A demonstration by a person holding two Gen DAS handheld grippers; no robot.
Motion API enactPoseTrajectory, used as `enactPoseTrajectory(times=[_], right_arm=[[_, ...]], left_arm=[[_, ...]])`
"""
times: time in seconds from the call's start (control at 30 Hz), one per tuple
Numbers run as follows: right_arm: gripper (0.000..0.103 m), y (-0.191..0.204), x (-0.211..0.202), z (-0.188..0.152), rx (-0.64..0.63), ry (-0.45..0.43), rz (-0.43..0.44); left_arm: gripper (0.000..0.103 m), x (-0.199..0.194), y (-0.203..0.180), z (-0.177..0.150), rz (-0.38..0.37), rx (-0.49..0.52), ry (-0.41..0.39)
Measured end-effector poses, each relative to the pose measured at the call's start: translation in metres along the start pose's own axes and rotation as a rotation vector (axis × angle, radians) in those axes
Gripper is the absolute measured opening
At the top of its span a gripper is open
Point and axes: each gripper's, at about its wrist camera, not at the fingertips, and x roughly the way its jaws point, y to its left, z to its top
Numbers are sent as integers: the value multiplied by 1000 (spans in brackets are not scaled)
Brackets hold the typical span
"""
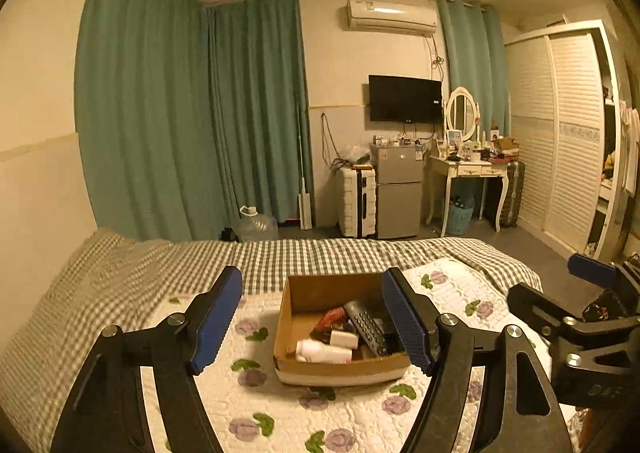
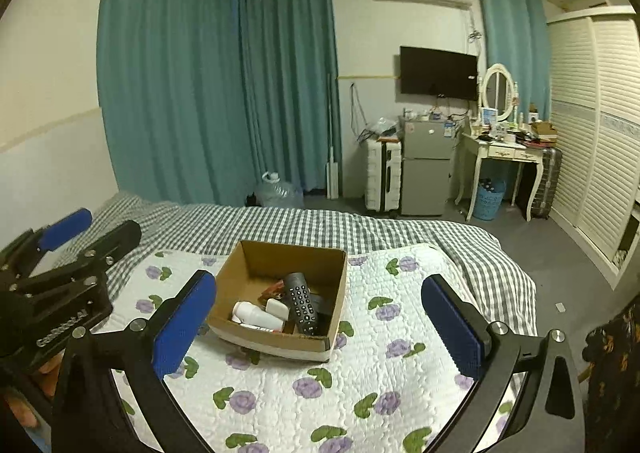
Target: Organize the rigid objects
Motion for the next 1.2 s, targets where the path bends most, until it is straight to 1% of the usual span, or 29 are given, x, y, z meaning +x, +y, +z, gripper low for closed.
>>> enactPoseTrajectory(times=[0.07,0.17,0.23,0.3,0.37,0.47,0.53,0.63,0.73,0.93,1.2], right_arm=[[103,1,-6,-13,12,-8,-1],[103,6,-6,-35,11,-8,0],[103,9,-3,-45,-11,0,-7],[103,12,5,-57,-31,27,-29],[103,12,10,-69,-15,41,-32],[103,11,16,-81,-14,64,-50],[103,11,19,-83,-17,79,-66],[103,12,18,-81,-15,76,-70],[103,13,17,-80,-24,77,-79],[103,18,20,-83,-36,104,-71],[103,28,20,-86,-53,109,-63]], left_arm=[[75,-4,0,-13,2,2,7],[75,-11,-2,-38,17,30,19],[75,-13,0,-52,18,15,33],[75,-12,4,-63,-6,-19,64],[75,-12,5,-70,-11,-16,87],[75,-14,3,-75,14,0,80],[75,-15,3,-76,5,-2,84],[75,-16,2,-78,10,0,89],[75,-18,6,-79,14,-19,82],[75,-18,15,-82,27,-41,83],[75,-15,21,-85,21,-51,100]])
